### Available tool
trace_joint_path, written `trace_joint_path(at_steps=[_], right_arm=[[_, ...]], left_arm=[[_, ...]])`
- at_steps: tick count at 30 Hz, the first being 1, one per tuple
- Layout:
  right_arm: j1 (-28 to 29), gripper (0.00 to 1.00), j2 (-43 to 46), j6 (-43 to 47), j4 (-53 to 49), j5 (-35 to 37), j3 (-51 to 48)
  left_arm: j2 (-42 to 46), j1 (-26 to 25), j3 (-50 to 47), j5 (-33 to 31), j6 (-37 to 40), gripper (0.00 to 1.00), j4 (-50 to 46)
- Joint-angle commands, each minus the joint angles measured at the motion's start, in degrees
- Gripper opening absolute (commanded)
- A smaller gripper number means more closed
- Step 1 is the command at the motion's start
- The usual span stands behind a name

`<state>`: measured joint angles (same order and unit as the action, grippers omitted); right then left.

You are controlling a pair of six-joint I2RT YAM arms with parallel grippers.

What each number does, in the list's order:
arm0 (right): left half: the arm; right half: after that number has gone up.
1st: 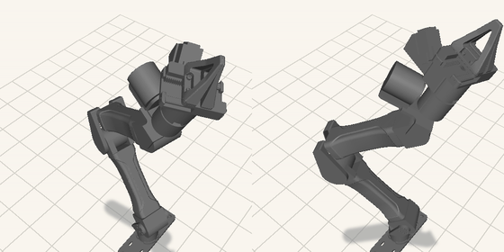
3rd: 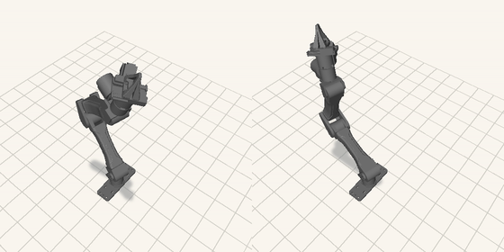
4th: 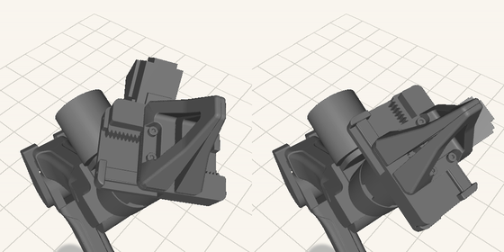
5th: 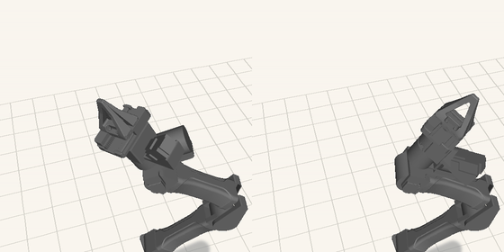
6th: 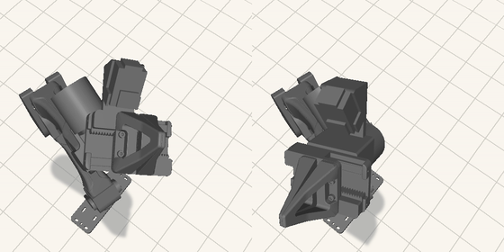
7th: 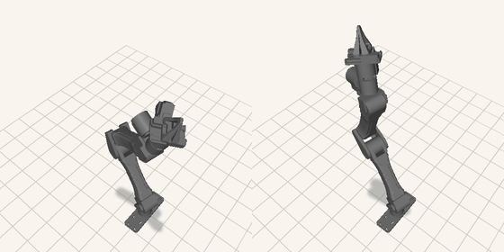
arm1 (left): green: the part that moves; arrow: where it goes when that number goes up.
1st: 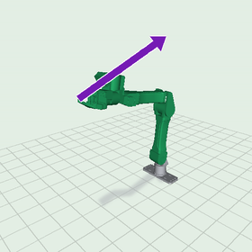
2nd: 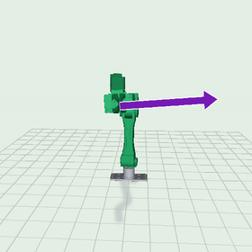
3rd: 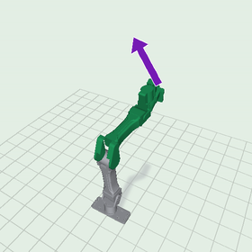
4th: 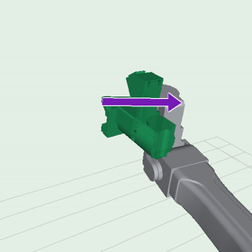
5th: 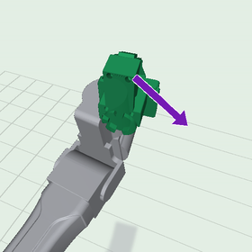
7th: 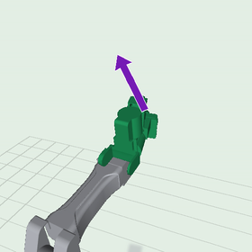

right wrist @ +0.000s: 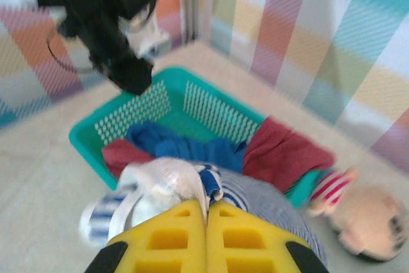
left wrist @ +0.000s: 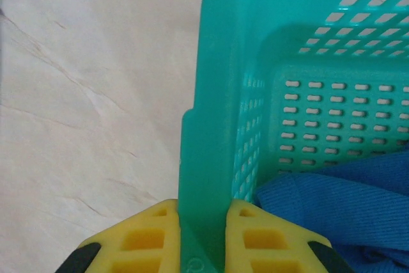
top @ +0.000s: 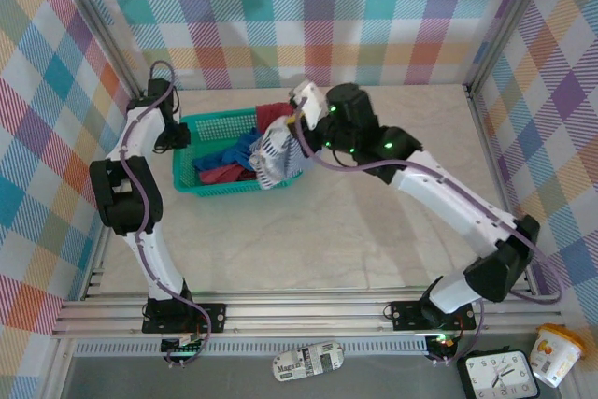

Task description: Fold and stack the tank tops

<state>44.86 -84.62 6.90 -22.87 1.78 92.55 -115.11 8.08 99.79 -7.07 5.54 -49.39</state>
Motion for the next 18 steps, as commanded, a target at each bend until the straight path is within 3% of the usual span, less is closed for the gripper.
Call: trace_joint_path(at_steps=[1, 8, 15, 18], right_arm=[[-1.20, 0.00, 2.76, 3.29, 1.04, -1.37, 5.49], [-2.85, 0.00, 7.82, 8.29, -1.79, 3.33, 12.61], [-3.39, 0.00, 13.83, 11.87, -3.41, 9.60, 13.00], [-3.44, 0.00, 15.74, 12.62, -4.48, 10.55, 13.60]], left_arm=[[-5.37, 3.09, 4.72, -7.81, 2.10, 0.07, -2.21], [-12.67, 5.05, 17.20, -14.63, 5.83, 0.08, -1.85], [-18.77, 6.89, 27.39, -16.86, 4.94, 0.09, -3.32], [-20.42, 7.21, 29.52, -17.68, 4.64, 0.16, -3.92]])
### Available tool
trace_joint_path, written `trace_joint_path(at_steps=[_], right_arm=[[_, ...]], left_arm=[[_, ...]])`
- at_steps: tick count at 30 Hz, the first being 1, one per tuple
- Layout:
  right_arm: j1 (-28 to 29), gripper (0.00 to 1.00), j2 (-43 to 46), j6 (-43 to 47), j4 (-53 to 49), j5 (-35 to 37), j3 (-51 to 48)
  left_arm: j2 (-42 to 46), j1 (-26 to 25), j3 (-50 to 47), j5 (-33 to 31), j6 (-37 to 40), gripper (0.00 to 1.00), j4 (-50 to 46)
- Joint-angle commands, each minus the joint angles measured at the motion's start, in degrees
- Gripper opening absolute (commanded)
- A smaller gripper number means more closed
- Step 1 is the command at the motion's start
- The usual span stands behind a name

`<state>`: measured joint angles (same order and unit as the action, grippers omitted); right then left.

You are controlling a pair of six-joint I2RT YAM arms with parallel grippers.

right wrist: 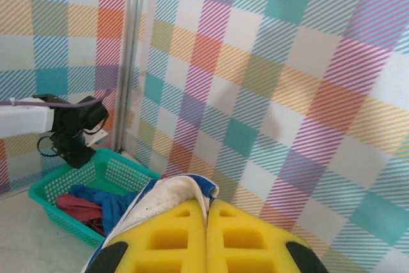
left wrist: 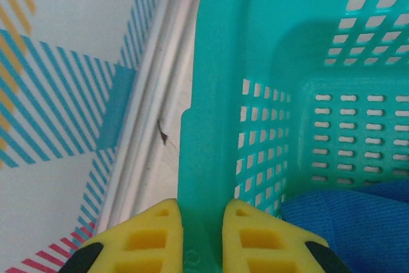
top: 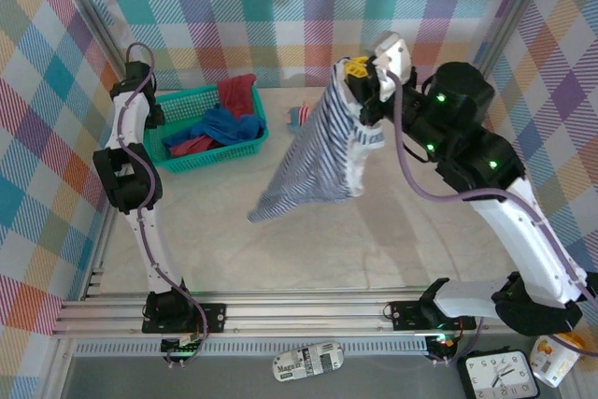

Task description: Fold and stack the tank tops

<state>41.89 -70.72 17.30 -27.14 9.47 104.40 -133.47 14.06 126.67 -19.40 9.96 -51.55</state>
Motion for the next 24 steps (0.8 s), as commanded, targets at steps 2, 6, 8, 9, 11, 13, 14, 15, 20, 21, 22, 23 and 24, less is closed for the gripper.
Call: trace_joint_path(at_steps=[2, 6, 8, 9, 11, 13, 14, 15, 20, 21, 22, 23, 24], right_arm=[[-0.71, 0.00, 0.99, 1.32, -3.43, 1.94, 2.59], [-3.04, 0.00, 1.31, -3.69, -5.04, -2.31, -4.12], [-4.30, 0.00, 1.96, -7.40, -4.15, -4.84, -8.29], [-4.65, 0.00, 2.17, -8.77, -3.50, -5.52, -10.51], [-5.54, 0.00, 2.67, -11.08, -1.85, -6.62, -14.78], [-6.98, 0.00, 2.73, -14.73, -0.27, -8.38, -18.61], [-7.61, 0.00, 2.61, -16.02, 0.71, -9.66, -20.67], [-8.11, 0.00, 2.24, -17.12, 1.52, -10.67, -22.58], [-10.18, 0.00, -0.41, -21.32, 5.65, -15.39, -29.14], [-10.86, 0.00, -1.09, -21.96, 6.18, -16.71, -29.86], [-11.24, 0.00, -1.67, -22.27, 6.73, -17.18, -30.52], [-11.65, 0.00, -2.47, -22.54, 7.17, -17.59, -31.14], [-12.32, 0.00, -3.35, -22.95, 6.95, -18.84, -31.48]], left_arm=[[-2.41, 1.19, 3.23, -4.25, -0.14, 0.19, -1.85], [-3.53, 0.97, 5.10, -4.80, 0.33, 0.32, -1.51], [-3.48, 0.98, 6.24, -5.12, 0.13, 0.35, -1.86], [-3.15, 1.05, 6.44, -4.75, -0.19, 0.37, -2.05], [-2.17, 0.87, 6.48, -3.98, -0.78, 0.48, -2.30], [-0.63, 0.81, 6.46, -2.84, -1.33, 0.55, -3.12], [0.46, 0.80, 6.45, -2.60, -1.66, 0.59, -3.64], [1.57, 0.88, 6.46, -2.51, -1.93, 0.64, -4.30], [9.15, 0.79, 5.32, 3.83, -6.35, 0.84, -10.10], [11.00, 0.73, 4.33, 7.28, -7.91, 0.85, -11.80], [12.81, 0.71, 2.69, 11.03, -9.15, 0.88, -12.81], [15.02, 0.32, 0.24, 14.51, -9.93, 0.89, -13.55], [17.46, -0.27, -2.84, 17.49, -11.09, 0.89, -13.84]])
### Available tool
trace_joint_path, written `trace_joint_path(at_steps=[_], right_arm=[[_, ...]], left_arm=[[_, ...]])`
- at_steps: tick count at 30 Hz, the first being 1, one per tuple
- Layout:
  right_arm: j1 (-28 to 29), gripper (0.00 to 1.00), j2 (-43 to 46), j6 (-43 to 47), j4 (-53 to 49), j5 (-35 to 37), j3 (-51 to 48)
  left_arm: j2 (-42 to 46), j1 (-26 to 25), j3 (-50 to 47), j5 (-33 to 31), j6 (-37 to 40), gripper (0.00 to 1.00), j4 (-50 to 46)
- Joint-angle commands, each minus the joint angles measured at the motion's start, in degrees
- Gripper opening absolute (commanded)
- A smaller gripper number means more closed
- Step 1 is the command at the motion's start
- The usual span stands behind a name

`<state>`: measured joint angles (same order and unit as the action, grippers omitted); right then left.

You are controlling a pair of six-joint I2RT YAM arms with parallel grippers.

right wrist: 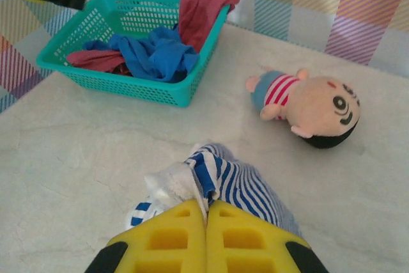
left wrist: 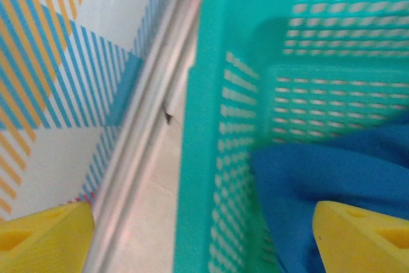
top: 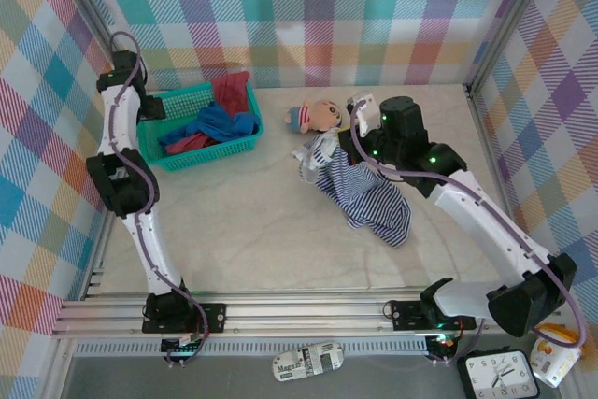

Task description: Fold and stack the tank tops

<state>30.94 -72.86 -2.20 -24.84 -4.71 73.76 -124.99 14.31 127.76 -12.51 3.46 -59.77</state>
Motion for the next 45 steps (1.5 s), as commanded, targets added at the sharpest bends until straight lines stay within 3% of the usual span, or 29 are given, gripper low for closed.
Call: trace_joint_path(at_steps=[1, 4, 9, 13, 17, 20, 23, 27, 29, 35, 38, 41, 45], right_arm=[[-1.81, 0.00, -1.83, -3.92, 4.67, -5.72, -1.17], [-3.09, 0.00, -3.25, -5.26, 6.29, -9.62, -3.25], [-3.43, 0.00, -6.43, -5.64, 5.34, -18.02, -4.56], [-3.43, 0.01, -8.70, -3.79, 3.63, -19.40, -7.23], [-3.43, 0.08, -11.22, -3.45, 2.96, -26.16, -10.43], [-3.43, 0.22, -10.29, -3.77, 2.39, -27.13, -13.97], [-3.43, 0.30, -9.15, -3.03, -1.60, -28.64, -16.41], [-3.52, 0.48, -3.46, -6.35, -3.06, -23.28, -22.35], [-4.10, 0.54, 0.98, -10.46, -3.09, -16.43, -25.44], [-9.06, 0.67, 10.92, -21.50, -2.01, -1.48, -34.82], [-10.55, 0.73, 11.01, -25.41, -5.34, 8.72, -35.72], [-12.36, 0.77, 9.59, -27.59, -4.91, 14.16, -36.79], [-13.32, 0.79, 5.71, -29.05, -3.16, 15.59, -36.95]], left_arm=[[11.28, -1.08, -7.46, 14.00, -5.26, 0.89, -5.18], [18.94, -4.25, -19.60, 20.77, -8.11, 0.88, -1.63], [30.93, -13.72, -38.81, 24.25, -11.85, 0.88, 6.29], [38.05, -22.44, -51.66, 25.85, -16.39, 0.87, 13.26], [40.73, -31.36, -62.51, 25.67, -23.56, 0.86, 22.18], [40.52, -35.65, -69.19, 28.38, -30.06, 0.84, 32.03], [37.24, -39.06, -70.06, 28.96, -31.68, 0.83, 35.24], [32.79, -42.96, -69.14, 31.32, -32.84, 0.81, 39.35], [30.74, -44.63, -67.30, 30.79, -32.38, 0.81, 38.46], [26.23, -47.92, -66.03, 32.10, -34.06, 0.75, 40.18], [24.28, -49.02, -66.50, 34.27, -35.63, 0.70, 43.27], [21.75, -50.73, -64.82, 34.83, -35.44, 0.67, 43.25], [19.21, -52.31, -63.46, 35.02, -35.37, 0.55, 43.38]])
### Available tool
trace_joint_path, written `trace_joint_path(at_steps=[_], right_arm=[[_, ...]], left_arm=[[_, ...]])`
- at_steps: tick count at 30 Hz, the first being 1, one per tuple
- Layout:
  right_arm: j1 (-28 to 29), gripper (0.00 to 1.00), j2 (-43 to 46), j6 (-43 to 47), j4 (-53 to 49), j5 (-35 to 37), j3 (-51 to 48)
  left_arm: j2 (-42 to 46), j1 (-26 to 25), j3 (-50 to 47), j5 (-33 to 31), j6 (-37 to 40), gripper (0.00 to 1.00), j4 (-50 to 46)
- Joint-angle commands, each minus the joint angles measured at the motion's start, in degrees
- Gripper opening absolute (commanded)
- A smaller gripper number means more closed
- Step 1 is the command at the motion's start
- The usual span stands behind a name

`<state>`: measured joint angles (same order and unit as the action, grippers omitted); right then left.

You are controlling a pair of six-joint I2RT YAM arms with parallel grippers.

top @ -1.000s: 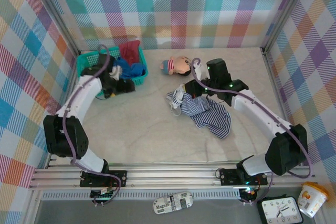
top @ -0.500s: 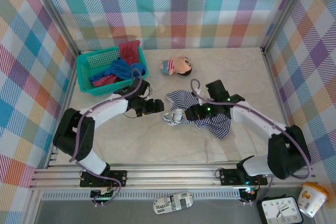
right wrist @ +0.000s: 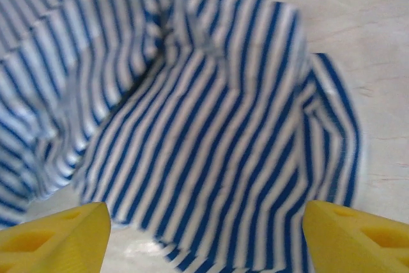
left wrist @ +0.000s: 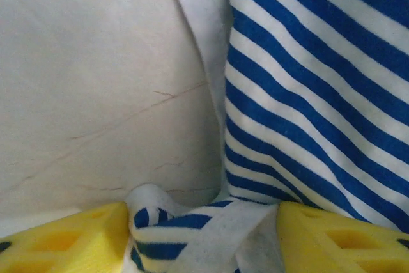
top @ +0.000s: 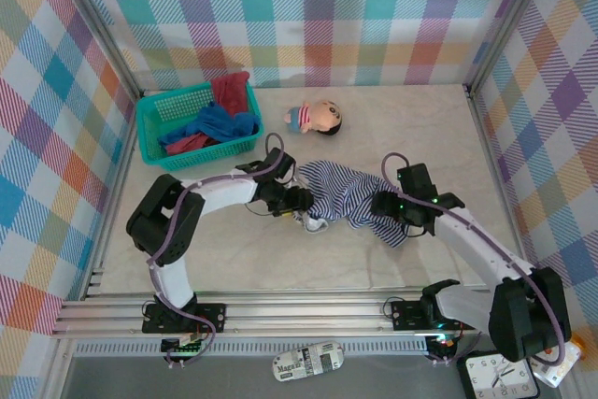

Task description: Fold and stack the tank tops

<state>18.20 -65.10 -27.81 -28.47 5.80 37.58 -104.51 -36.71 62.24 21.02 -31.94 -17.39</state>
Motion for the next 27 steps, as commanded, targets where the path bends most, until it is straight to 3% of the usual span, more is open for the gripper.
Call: trace_joint_path(at_steps=[1, 4, 6, 10, 12, 17, 22, 27], right_arm=[[-0.78, 0.79, -3.12, -3.54, 1.02, 4.61, -1.05], [-1.06, 0.79, -6.93, -3.48, 3.08, 3.32, -2.26], [-1.10, 0.75, -9.52, -2.90, 4.45, 0.82, -2.92], [-1.06, 0.46, -13.44, -0.04, 7.26, -5.29, -2.94], [-0.03, 0.32, -13.14, 1.67, 6.44, -7.12, -1.61], [5.36, 0.13, -7.83, 3.53, 1.98, -12.13, 3.55], [15.62, 0.08, -7.75, 7.07, 0.90, -17.29, 10.07], [25.99, 0.08, -12.39, 12.15, 6.15, -21.84, 14.64]], left_arm=[[-1.73, -1.35, 2.10, 1.55, 0.06, 0.52, 0.95], [-2.84, -1.43, 2.58, 1.41, 0.58, 0.41, 0.96], [-3.00, -1.39, 3.72, 1.18, 1.79, 0.25, -0.61], [-1.69, -1.23, 6.85, -0.54, 5.11, 0.02, -6.10], [-1.02, -0.64, 9.72, -2.27, 7.51, 0.00, -10.26], [-0.39, 3.53, 17.53, -7.98, 13.30, 0.00, -18.18], [-4.87, 7.46, 29.99, -12.38, 18.99, 0.00, -24.11], [-12.66, 8.62, 45.40, -15.51, 22.48, 0.00, -27.35]])
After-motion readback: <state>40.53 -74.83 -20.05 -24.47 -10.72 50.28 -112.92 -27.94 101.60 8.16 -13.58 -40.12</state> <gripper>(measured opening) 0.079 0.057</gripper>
